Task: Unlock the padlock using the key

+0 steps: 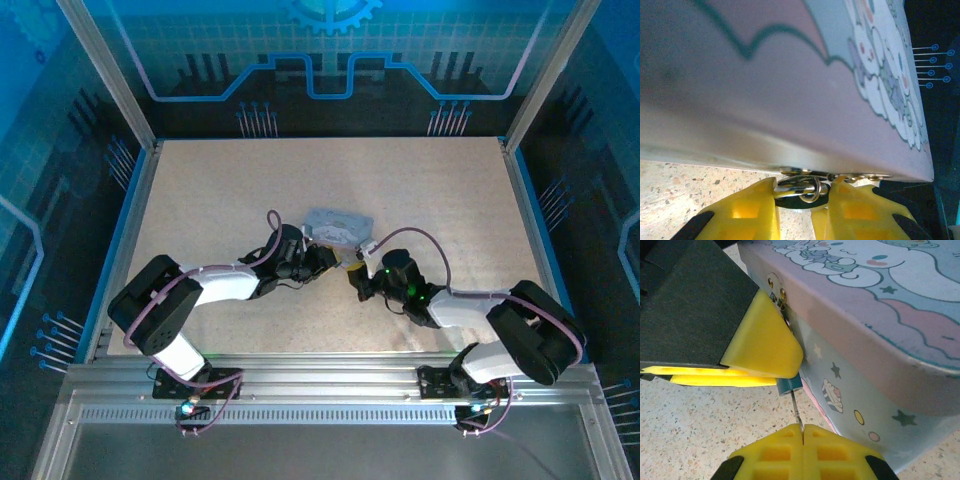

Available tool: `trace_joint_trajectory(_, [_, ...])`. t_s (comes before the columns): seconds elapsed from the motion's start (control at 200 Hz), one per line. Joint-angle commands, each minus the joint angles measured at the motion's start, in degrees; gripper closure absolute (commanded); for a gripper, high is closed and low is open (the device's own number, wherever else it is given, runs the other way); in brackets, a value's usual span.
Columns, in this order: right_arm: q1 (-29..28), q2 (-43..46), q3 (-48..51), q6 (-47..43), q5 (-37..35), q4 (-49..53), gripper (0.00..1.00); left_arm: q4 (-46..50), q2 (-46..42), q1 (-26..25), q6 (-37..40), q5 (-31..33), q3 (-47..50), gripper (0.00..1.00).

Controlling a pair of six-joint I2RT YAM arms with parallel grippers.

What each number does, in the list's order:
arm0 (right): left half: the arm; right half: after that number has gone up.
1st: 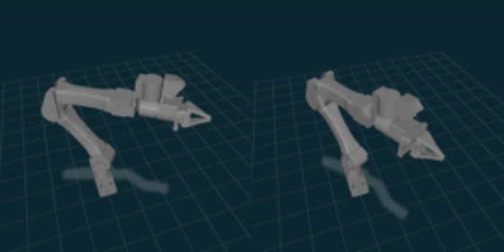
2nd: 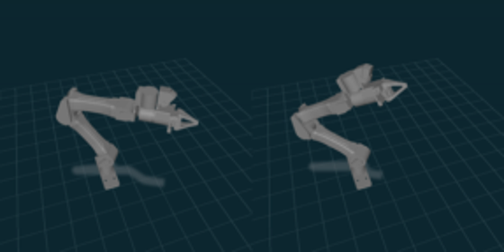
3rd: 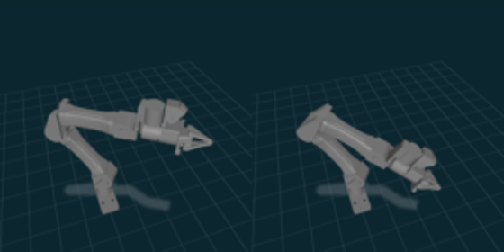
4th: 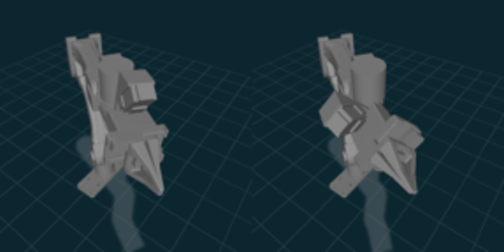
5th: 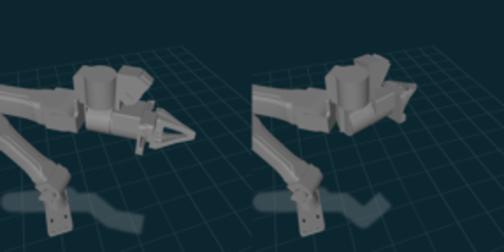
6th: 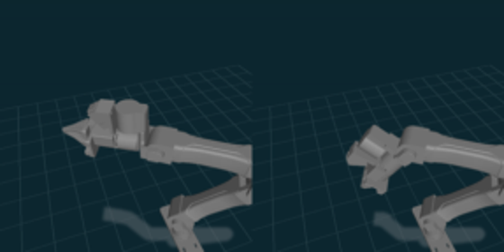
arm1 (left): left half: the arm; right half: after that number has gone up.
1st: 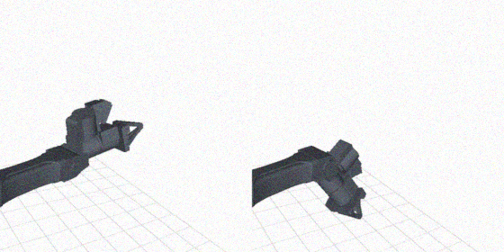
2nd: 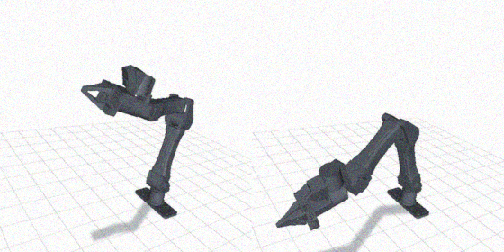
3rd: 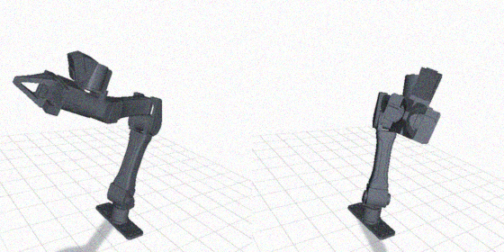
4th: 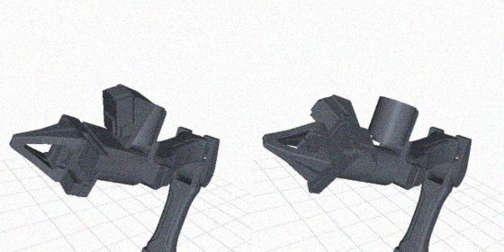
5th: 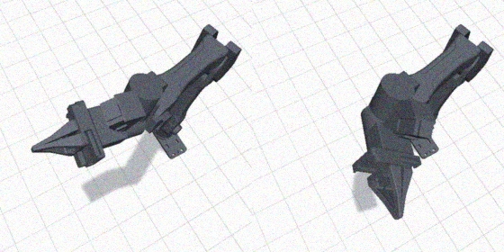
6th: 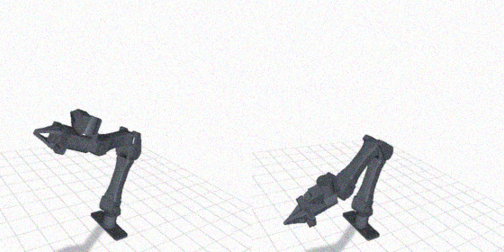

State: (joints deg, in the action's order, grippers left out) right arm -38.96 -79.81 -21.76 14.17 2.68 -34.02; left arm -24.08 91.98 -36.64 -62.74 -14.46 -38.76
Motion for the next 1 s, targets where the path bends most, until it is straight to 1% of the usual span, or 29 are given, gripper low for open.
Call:
trace_joint_trajectory(0.0, [-0.15, -0.57, -1.2, 1.02, 1.63, -6.59, 0.98, -3.25, -2.54, -0.71, -1.84, -2.86, 0.53, 0.83])
trace_joint_trajectory(0.125, [-0.15, -1.17, -1.0, 2.04, 2.5, -8.97, 0.98, -3.83, -2.65, -0.71, -2.44, -2.53, 0.53, 0.83])
trace_joint_trajectory(0.59, [0.2, -2.66, -1.45, 2.57, 2.51, -11.23, 0.98, -4.38, -3.64, -0.96, -3.26, -2.41, 0.71, 0.83])
trace_joint_trajectory(0.765, [1.14, -3.94, -2.32, 1.66, 2.1, -11.2, 0.98, -2.81, -4.47, -0.97, -2.53, -3.14, 0.93, 0.83])
trace_joint_trajectory(0.99, [2.39, -4.87, -2.87, 2.35, 4.09, -13.26, 0.98, -0.56, -4.96, -0.97, -1.19, -3.22, 0.62, 0.83])
